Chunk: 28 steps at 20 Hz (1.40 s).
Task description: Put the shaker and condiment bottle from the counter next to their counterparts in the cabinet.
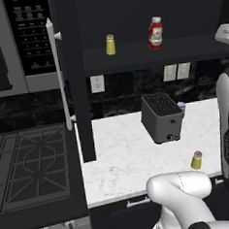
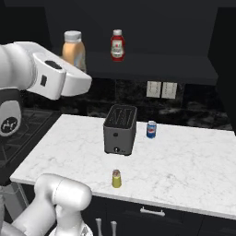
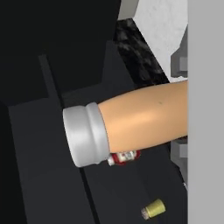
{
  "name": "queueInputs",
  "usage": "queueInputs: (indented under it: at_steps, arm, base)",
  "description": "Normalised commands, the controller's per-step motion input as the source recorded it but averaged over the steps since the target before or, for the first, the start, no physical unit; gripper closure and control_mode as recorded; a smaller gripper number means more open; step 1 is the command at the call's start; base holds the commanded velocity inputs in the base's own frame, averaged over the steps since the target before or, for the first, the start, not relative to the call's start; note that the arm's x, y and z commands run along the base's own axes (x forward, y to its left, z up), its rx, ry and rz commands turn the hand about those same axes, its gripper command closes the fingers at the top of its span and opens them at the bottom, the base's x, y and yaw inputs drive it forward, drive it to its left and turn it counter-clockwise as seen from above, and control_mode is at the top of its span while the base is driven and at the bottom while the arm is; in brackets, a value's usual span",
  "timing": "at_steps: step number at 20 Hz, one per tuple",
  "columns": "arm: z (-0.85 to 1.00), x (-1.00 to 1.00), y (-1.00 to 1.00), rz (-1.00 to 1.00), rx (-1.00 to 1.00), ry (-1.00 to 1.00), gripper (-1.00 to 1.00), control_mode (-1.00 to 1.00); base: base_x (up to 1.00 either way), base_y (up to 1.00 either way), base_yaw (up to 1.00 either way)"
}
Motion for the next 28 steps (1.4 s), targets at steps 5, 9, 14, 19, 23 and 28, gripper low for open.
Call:
queueInputs:
  at_steps: [5,9,14,19,23,28]
  arm:
    - [-0.06,0.56,0.07,0.13,0.0,-0.16,1.0,-1.0]
    - [-0.48,0.49,0.15,0.12,-0.05,-0.32,1.0,-1.0]
    - [-0.38,0.65,0.1,0.02,-0.12,-0.19,1.0,-1.0]
    - [0.44,0.79,0.0,-0.07,-0.11,0.0,1.0,-1.0]
    - [0.21,0.48,-0.1,-0.01,-0.02,0.11,1.0,-1.0]
    - [0.0,0.26,-0.27,0.01,0.0,0.17,1.0,-1.0]
  base:
    - [0.0,0.0,0.0]
    - [0.0,0.0,0.0]
    - [0.0,0.0,0.0]
    - [0.0,0.0,0.0]
    - [0.0,0.0,0.0]
    - [0.0,0.0,0.0]
